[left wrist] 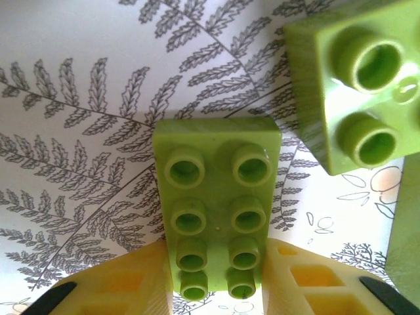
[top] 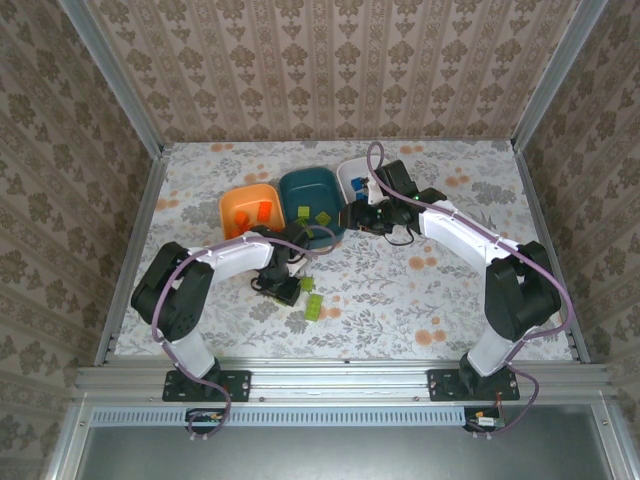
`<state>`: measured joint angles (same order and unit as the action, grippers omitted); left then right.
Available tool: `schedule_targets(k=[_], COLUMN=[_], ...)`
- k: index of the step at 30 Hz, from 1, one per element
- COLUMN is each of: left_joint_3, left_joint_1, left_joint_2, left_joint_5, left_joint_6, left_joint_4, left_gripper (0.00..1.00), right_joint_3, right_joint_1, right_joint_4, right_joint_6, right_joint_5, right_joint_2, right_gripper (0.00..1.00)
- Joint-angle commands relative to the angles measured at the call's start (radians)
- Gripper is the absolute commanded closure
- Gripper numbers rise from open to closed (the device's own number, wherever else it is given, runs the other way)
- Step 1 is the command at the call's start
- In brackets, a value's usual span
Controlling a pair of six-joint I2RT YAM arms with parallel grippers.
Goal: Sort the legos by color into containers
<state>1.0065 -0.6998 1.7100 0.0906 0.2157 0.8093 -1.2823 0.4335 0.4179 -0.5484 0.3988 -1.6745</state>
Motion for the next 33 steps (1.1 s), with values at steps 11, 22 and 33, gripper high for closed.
schedule_targets(k=[11,22,33], left_joint_3=[0.055,0.108,0.447], left_joint_1=[0.005,0.167,0.239], left_joint_2=[-0.163,-0.297,-0.013], left_joint_5=[0.081,0.266,0.280], left_joint_6=[-0.015,0.057,0.035], left_joint_4=[0.111,0.068,0.057], left_gripper=[0.68,0.67,0.67], right_joint_3=[0.014,0.095,0.172], right_joint_1=[-0.020,-0.053,-0.053], right_joint_4=[-0.004,-0.013,0.033], right_joint_6=[0.016,0.010,0.028], right_joint_5=[-0.001,-0.003,-0.024], right_joint_2=[0.038,0.092,0.185], right_gripper=[0.49,0.48,0.48])
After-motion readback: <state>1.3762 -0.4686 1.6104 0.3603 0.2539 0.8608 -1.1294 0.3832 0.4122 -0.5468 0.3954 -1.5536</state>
